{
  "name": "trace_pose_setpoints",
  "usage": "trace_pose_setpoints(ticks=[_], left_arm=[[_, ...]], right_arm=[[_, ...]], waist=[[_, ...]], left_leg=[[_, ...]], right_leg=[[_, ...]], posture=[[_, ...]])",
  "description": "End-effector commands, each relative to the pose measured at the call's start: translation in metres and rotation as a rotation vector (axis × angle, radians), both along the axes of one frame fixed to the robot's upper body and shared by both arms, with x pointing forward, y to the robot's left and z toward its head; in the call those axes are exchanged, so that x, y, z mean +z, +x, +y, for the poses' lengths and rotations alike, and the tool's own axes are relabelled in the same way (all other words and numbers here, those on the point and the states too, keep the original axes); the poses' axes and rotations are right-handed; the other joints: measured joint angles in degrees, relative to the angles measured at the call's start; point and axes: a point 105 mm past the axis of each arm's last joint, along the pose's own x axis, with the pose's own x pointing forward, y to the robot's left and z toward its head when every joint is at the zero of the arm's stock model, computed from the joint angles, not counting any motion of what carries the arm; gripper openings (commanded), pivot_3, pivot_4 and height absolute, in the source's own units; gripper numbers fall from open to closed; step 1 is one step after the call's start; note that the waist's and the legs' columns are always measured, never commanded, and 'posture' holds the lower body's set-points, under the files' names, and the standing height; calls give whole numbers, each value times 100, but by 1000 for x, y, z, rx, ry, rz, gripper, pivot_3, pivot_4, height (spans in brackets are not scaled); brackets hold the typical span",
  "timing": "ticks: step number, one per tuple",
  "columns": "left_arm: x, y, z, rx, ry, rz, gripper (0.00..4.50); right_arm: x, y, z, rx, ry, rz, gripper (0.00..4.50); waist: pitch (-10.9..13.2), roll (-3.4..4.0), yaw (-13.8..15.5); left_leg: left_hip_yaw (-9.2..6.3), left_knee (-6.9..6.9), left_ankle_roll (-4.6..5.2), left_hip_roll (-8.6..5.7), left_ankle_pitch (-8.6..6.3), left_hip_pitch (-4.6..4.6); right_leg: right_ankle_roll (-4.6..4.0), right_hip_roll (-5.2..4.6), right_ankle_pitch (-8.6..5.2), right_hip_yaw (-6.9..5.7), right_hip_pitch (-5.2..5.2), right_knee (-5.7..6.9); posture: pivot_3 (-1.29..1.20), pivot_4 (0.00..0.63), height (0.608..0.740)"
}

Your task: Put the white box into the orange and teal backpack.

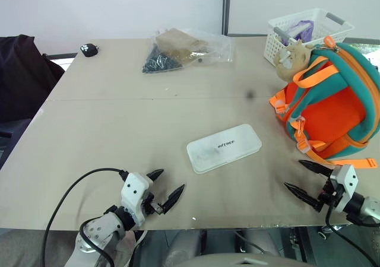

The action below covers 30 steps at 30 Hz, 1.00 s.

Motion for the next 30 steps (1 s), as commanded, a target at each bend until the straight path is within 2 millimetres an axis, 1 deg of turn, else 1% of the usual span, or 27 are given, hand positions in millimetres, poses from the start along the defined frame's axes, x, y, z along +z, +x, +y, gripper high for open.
trace_pose_setpoints(ticks=[1, 17, 19, 21, 24, 25, 26, 29, 30], left_arm=[[-1, -1, 1, 2, -6, 5, 4500], [7, 3, 12, -1, -33, -3, 4500], [8, 2, 12, -7, -73, 28, 4500], [14, 2, 11, -5, -153, 59, 4500], [32, 4, 11, 20, -435, 187, 4500], [36, 5, 11, 22, -490, 217, 4500], [40, 9, 12, 41, -567, 262, 4500], [47, 24, 15, 78, -652, 336, 4500], [51, 27, 12, 58, -704, 364, 4500]], right_arm=[[7, 2, 3, 4, -10, -38, 4439], [4, 5, 8, 24, -16, -26, 4439], [6, 6, 10, 29, -11, -32, 4439], [11, 8, 13, 39, -5, -46, 4439], [32, 19, 24, 37, 37, -80, 4439], [36, 21, 26, 37, 40, -82, 4439], [40, 26, 27, 23, 44, -72, 4439], [54, 48, 32, -65, 13, -84, 4439], [61, 54, 37, -71, 16, -112, 4439]], waist=[[0, 0, 0], [3, -4, -4], [3, -4, -3], [3, -4, -5], [9, -1, -20], [10, -1, -25], [11, 0, -22], [11, -2, -11], [11, -2, -11]], left_leg=[[0, 0, 0, 0, 0, 0], [0, 0, 0, 0, 0, 0], [0, 0, -1, 0, 0, 0], [0, 0, 0, 0, 0, 0], [-1, 1, 0, 3, 0, 0], [-2, 2, 0, 5, 0, 0], [-2, 3, 1, 5, -1, 0], [-11, 7, -2, 4, 1, 0], [-11, 6, -3, 2, 2, 0]], right_leg=[[0, 0, 0, 0, 0, 0], [0, 1, 0, -1, 0, 0], [0, 1, 0, -1, 0, 0], [0, 1, 0, -1, 0, 0], [0, 2, 0, -2, -1, 2], [0, 2, 0, -2, -2, 4], [0, 3, 0, -2, -2, 6], [-1, 4, 1, -10, -2, 10], [-1, 4, 1, -10, -3, 11]], posture=[[0, 150, 740], [0, 150, 740], [0, 150, 740], [0, 150, 740], [0, 150, 740], [0, 150, 740], [0, 150, 740], [0, 150, 740], [0, 150, 740]])
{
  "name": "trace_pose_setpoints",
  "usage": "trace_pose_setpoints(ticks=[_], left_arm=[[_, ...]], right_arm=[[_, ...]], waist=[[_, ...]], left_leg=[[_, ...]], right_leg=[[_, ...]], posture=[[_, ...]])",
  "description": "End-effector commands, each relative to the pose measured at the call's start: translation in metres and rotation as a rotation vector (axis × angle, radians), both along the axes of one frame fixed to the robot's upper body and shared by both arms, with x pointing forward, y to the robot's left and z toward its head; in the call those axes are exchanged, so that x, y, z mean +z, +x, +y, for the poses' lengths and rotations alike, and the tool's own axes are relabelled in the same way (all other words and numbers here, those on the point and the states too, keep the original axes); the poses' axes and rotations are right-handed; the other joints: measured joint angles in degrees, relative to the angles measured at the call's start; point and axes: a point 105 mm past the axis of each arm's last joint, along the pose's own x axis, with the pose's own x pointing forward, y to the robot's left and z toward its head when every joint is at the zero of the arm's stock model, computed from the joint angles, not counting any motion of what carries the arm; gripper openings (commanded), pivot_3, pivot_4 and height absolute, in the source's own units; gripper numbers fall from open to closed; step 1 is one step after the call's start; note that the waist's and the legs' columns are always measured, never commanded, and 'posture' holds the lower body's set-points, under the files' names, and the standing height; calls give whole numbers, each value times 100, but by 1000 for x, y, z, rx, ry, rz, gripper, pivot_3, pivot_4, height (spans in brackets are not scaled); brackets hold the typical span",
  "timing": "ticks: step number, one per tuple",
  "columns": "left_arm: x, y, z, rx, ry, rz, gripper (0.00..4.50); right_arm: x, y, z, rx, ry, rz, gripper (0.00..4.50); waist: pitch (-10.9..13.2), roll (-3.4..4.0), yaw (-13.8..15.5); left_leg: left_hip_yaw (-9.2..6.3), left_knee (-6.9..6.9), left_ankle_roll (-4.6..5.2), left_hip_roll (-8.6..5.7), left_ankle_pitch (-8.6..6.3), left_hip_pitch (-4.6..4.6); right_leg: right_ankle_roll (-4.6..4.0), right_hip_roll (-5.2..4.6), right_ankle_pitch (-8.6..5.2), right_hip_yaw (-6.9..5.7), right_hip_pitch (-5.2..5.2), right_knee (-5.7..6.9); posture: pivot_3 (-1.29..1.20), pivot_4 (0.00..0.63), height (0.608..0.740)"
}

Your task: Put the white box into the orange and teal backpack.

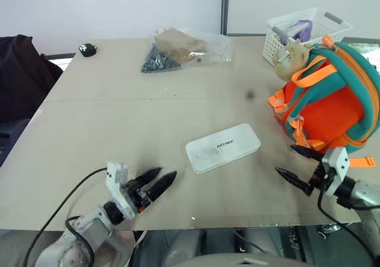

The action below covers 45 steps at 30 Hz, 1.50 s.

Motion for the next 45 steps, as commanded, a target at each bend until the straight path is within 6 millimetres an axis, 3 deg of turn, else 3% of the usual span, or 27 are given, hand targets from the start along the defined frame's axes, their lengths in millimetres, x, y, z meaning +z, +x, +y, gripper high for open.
trace_pose_setpoints(ticks=[1, 4, 9, 13, 21, 26, 31, 36, 39, 44, 45], left_arm=[[15, 7, -4, -38, -170, 72, 4500], [9, 8, -19, -132, -204, 147, 4500], [-14, 14, -31, -175, -226, 288, 4500], [-28, 26, -38, -173, -210, 357, 4500], [-27, 45, -61, -209, -223, 372, 4500], [-33, 52, -72, -234, -158, 424, 4500], [-31, 59, -77, -232, -177, 433, 4500], [-29, 64, -79, -214, -237, 435, 4500], [-29, 65, -75, -198, -266, 437, 3722], [-24, 69, -69, -180, -307, 424, 1395], [-23, 69, -68, -180, -309, 423, 1126]], right_arm=[[25, 17, 12, -49, -26, -89, 4439], [43, 28, 25, -63, -117, -267, 4439], [47, 42, 33, -143, -332, -497, 4439], [36, 53, 29, -228, -498, -584, 4439], [11, 66, 30, -301, -701, -655, 4439], [3, 66, 51, -222, -680, -666, 4439], [2, 61, 69, -180, -543, -623, 4439], [-1, 58, 71, -167, -515, -604, 4439], [-1, 58, 68, -171, -511, -601, 4500], [2, 56, 69, -156, -476, -613, 4500], [3, 55, 69, -154, -467, -614, 4500]], waist=[[0, 0, 1], [0, -1, -7], [-2, -2, -3], [-12, 5, 18], [-22, 11, 12], [-26, 11, 9], [-35, 13, 0], [-36, 14, 7], [-38, 16, -5], [-36, 2, -17], [-38, 0, -19]], left_leg=[[0, 0, -1, -1, 0, 0], [2, -2, -3, -3, -1, -3], [11, -2, -5, -12, 0, -2], [5, -1, -14, -25, 7, 1], [5, 0, -21, -35, 13, 8], [5, 0, -21, -35, 13, 9], [4, 0, -22, -32, 14, 12], [2, 0, -22, -34, 14, 12], [0, 0, -24, -33, 14, 13], [1, 0, -24, -32, 14, 11], [0, 0, -24, -31, 14, 11]], right_leg=[[0, 0, 0, 0, -1, 0], [0, 1, 0, 2, -9, 0], [0, 5, 0, -7, -16, 6], [0, 0, 0, -9, -15, 11], [0, 1, 1, -4, -12, 16], [0, 0, 1, -2, -10, 16], [0, -1, 1, 5, -8, 16], [0, -1, 1, 4, -7, 16], [0, -1, 1, 5, -7, 17], [0, 0, 1, 4, -10, 16], [0, -1, 1, 4, -10, 16]], posture=[[0, 150, 740], [0, 150, 740], [0, 150, 740], [0, 150, 740], [0, 150, 740], [0, 150, 740], [0, 150, 740], [0, 150, 740], [0, 150, 740], [0, 150, 740], [0, 150, 740]])
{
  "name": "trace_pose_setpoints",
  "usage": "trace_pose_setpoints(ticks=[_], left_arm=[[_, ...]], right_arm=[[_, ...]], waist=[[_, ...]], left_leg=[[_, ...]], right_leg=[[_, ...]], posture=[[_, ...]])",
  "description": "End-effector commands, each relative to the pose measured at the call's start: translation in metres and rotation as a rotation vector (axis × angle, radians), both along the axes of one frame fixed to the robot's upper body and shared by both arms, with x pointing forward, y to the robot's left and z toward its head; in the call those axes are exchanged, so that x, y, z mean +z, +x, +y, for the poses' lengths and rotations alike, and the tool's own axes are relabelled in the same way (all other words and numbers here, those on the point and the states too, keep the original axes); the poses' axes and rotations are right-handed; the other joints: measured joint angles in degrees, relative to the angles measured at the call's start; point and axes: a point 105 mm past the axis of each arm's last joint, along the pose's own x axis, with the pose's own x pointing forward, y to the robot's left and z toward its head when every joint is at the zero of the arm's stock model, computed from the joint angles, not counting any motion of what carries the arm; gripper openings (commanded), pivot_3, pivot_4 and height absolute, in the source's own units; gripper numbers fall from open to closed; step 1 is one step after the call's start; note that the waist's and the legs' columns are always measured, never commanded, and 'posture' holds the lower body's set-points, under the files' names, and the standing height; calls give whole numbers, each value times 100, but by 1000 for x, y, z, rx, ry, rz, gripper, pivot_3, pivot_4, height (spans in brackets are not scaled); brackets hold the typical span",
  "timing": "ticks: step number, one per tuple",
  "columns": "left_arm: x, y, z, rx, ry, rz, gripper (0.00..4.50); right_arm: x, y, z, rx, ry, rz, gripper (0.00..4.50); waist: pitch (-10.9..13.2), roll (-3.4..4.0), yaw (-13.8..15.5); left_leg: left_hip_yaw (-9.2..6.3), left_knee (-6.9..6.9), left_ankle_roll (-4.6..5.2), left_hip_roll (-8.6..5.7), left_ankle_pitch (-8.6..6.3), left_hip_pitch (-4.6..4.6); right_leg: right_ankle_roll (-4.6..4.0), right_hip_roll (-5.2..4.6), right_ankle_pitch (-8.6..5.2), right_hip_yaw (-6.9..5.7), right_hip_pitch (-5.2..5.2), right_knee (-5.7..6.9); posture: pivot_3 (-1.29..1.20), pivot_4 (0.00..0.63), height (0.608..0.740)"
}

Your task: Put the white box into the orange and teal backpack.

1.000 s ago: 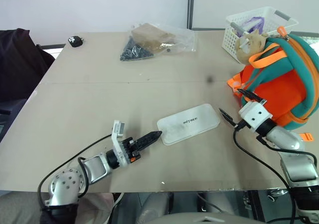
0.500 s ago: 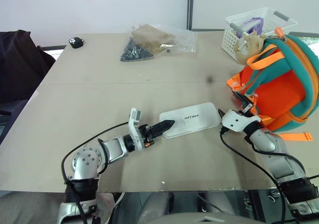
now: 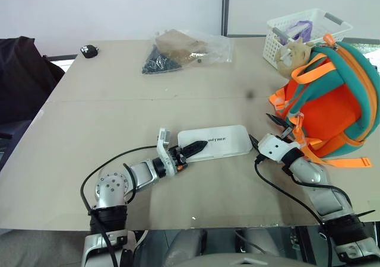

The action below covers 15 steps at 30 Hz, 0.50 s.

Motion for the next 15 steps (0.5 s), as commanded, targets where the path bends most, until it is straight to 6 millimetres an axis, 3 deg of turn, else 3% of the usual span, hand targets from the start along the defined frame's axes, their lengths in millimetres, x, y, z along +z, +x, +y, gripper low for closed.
trace_pose_setpoints(ticks=[1, 6, 9, 12, 15], left_arm=[[-10, -2, 3, 8, 42, 42, 1094], [14, 6, 21, 97, -19, -63, 1090], [32, 8, 40, 152, -35, -157, 1090], [47, 7, 57, 186, -20, -244, 1090], [65, 7, 69, 208, -27, -350, 1090]], right_arm=[[16, -8, 12, 79, 73, -45, 4500], [34, -45, 28, 231, 364, 51, 4500], [54, -64, 19, 197, 447, -10, 4500], [74, -61, -6, 8, 560, -113, 4500], [83, -44, -25, -163, 815, -94, 4500]], waist=[[-1, -4, -6], [3, -9, -50], [7, -12, -112], [14, -21, -129], [16, -22, -119]], left_leg=[[-1, 0, 0, 0, 0, 0], [-10, -2, -1, 7, 0, -4], [-17, -2, -5, 13, 1, -7], [-16, -2, -8, 13, 3, -7], [-22, -2, -10, 12, 4, -10]], right_leg=[[0, 0, 0, 0, 0, 0], [0, 0, 0, 6, -1, -1], [0, 3, 0, 3, -3, 0], [0, 6, 0, 4, -5, 2], [-2, 7, 0, -2, -6, 2]], posture=[[0, 150, 740], [0, 150, 740], [0, 150, 740], [0, 150, 740], [0, 150, 740]])
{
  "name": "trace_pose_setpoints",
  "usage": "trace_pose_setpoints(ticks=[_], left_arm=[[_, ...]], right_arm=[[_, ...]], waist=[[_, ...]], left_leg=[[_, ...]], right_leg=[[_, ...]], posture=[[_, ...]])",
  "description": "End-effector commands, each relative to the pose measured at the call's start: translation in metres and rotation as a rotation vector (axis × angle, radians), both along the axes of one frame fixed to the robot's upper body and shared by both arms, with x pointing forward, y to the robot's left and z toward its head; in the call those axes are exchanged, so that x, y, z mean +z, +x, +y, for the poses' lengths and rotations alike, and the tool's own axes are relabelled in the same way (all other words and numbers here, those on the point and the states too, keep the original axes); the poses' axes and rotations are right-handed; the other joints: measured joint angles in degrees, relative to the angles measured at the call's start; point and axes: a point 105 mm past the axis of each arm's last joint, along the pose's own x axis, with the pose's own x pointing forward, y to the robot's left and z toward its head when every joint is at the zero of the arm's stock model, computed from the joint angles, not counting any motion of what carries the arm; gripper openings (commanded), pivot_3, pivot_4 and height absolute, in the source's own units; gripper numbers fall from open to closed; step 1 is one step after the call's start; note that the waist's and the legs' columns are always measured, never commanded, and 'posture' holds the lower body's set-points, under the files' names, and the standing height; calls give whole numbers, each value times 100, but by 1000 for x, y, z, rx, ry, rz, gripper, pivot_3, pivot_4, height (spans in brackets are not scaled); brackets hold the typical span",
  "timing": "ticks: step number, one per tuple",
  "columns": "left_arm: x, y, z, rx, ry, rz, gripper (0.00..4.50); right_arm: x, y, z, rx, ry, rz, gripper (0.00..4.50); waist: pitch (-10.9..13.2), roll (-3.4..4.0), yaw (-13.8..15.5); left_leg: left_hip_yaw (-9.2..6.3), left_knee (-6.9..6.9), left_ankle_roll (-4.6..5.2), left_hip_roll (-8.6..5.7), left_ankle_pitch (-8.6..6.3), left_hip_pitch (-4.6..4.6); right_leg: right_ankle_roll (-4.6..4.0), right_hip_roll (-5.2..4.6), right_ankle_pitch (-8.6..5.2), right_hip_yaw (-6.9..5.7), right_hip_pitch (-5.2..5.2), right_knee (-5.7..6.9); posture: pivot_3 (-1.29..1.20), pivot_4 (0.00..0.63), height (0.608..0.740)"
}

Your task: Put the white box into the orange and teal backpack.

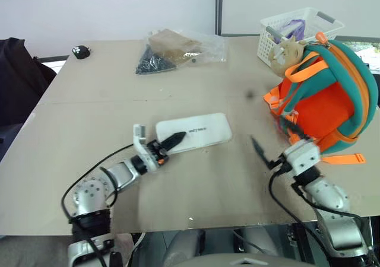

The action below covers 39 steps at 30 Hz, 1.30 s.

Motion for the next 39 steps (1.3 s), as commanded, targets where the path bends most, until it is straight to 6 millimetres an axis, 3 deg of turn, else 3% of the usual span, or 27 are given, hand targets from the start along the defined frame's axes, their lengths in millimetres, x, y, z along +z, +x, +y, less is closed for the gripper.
trace_pose_setpoints(ticks=[1, 6, 11, 15, 16, 19, 22, 23, 25, 30, 33, 37, 39], left_arm=[[38, 0, 8, 4, -6, -203, 1090], [69, 5, 17, -14, 16, -366, 1090], [96, 0, 19, -82, 30, -499, 1090], [102, 7, 28, -36, 53, -523, 1090], [102, 8, 29, -31, 58, -526, 1090], [102, 9, 31, -18, 67, -531, 1090], [100, 9, 31, -12, 76, -530, 1090], [100, 9, 31, -12, 77, -530, 1090], [99, 8, 32, -7, 74, -530, 1090], [107, 4, 33, -27, 85, -587, 1090], [116, 4, 37, -30, 101, -630, 1090], [126, 7, 44, -12, 117, -678, 1090], [131, 10, 47, -1, 158, -721, 1090]], right_arm=[[18, 15, -16, -119, 268, 31, 4500], [25, 49, -22, -148, 613, 130, 4500], [54, 82, -31, -97, 770, 79, 4500], [75, 91, -34, -23, 805, -2, 4500], [77, 91, -34, -14, 802, -14, 3915], [79, 92, -32, 7, 790, -40, 2809], [86, 89, -28, 42, 782, -87, 1131], [87, 89, -26, 55, 780, -97, 799], [93, 85, -15, 132, 764, -120, 34], [88, 56, 56, 576, 514, 41, 34], [86, 25, 77, 859, 452, 179, 34], [89, -5, 80, 1077, 415, 304, 34], [105, -23, 61, 1223, 480, 330, 34]], waist=[[1, -1, 1], [12, 1, -1], [20, 5, -31], [20, 5, -41], [20, 5, -51], [20, 5, -75], [20, 5, -106], [20, 5, -119], [20, 5, -153], [21, 7, -203], [23, 5, -187], [27, 0, -167], [30, -4, -155]], left_leg=[[0, 0, 0, 0, 0, -1], [-1, -1, 1, -5, 1, -12], [8, -10, 2, -10, 0, -19], [12, -24, 2, -8, 0, -23], [12, -24, 2, -7, 0, -25], [17, -26, 2, -6, 0, -26], [18, -22, 3, -7, 1, -26], [18, -22, 3, -7, 1, -26], [18, -23, 3, -6, 1, -26], [31, -24, 3, -3, 1, -27], [25, -23, 3, 1, 1, -32], [8, -12, 3, -1, 0, -51], [4, -13, 3, -1, 0, -53]], right_leg=[[-1, -1, 0, 0, -1, 0], [-3, -4, 2, -1, -15, -1], [-3, -5, 2, -11, -29, -2], [-4, -6, 1, -11, -43, -3], [-4, -6, 1, -11, -45, -3], [-3, -6, 2, -6, -47, -3], [-3, -6, 2, -4, -48, 0], [-3, -6, 2, -4, -48, 1], [-3, -6, 2, 0, -50, 4], [-3, -3, 2, 9, -59, 10], [-3, -4, 2, 11, -60, 9], [-3, -7, 2, 7, -63, 1], [-3, -8, 2, 3, -63, -1]], posture=[[0, 150, 740], [0, 150, 740], [0, 150, 740], [0, 150, 740], [0, 150, 740], [0, 150, 740], [0, 150, 740], [0, 150, 740], [0, 150, 740], [0, 150, 740], [0, 150, 740], [0, 150, 740], [0, 150, 740]])
